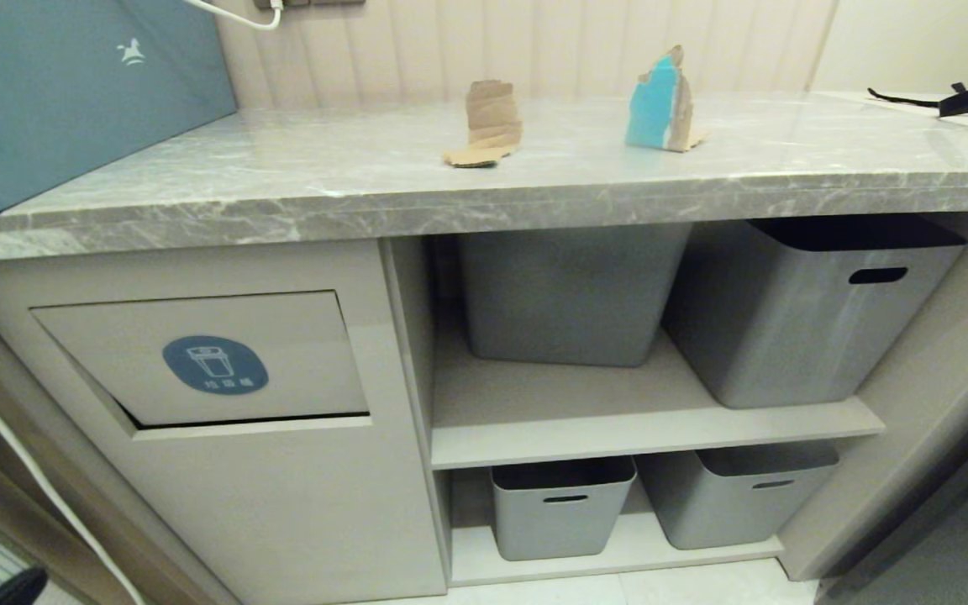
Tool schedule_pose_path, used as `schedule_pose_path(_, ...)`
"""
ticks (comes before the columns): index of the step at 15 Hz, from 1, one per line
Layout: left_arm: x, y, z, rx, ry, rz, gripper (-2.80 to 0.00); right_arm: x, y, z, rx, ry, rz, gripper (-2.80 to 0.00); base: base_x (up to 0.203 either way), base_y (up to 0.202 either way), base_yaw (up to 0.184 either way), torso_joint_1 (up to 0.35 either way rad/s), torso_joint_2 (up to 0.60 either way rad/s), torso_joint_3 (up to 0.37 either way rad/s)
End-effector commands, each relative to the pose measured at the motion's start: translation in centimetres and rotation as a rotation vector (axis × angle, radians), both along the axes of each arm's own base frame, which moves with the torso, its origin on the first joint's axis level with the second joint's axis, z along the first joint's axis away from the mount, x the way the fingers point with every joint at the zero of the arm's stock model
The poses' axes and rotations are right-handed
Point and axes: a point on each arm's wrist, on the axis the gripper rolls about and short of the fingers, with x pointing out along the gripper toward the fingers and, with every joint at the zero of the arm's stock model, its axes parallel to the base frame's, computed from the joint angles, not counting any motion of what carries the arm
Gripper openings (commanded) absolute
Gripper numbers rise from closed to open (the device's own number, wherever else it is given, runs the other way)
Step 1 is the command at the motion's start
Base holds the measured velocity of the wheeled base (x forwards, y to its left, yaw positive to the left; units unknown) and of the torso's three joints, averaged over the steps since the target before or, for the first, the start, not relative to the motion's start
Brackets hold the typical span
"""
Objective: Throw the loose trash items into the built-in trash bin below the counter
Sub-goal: Pick up the garbage
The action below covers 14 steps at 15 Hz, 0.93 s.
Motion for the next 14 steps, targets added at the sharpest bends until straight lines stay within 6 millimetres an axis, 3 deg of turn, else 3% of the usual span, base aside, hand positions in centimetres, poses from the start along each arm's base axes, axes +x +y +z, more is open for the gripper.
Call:
schedule_pose_path(1, -2.7, -0.1, -2.4, 0.008, 0.007, 0.024, -2.8, 0.0, 0.0, 0.0, -0.001, 0.001, 0.0, -2.8, 0.0, 0.0, 0.0, 0.0, 0.0, 0.0)
schedule_pose_path(6, -2.9, 0.1, -4.4, 0.057, 0.148, -0.189, -2.8, 0.0, 0.0, 0.0, -0.008, 0.0, 0.003, -2.8, 0.0, 0.0, 0.0, 0.0, 0.0, 0.0)
schedule_pose_path(12, -2.7, 0.0, -4.8, 0.067, 0.206, -0.044, -2.8, 0.0, 0.0, 0.0, -0.002, 0.0, 0.002, -2.8, 0.0, 0.0, 0.0, 0.0, 0.0, 0.0)
schedule_pose_path(14, -3.4, 0.1, -4.8, 0.067, 0.118, -0.025, -2.8, 0.0, 0.0, 0.0, -0.001, 0.0, 0.0, -2.8, 0.0, 0.0, 0.0, 0.0, 0.0, 0.0)
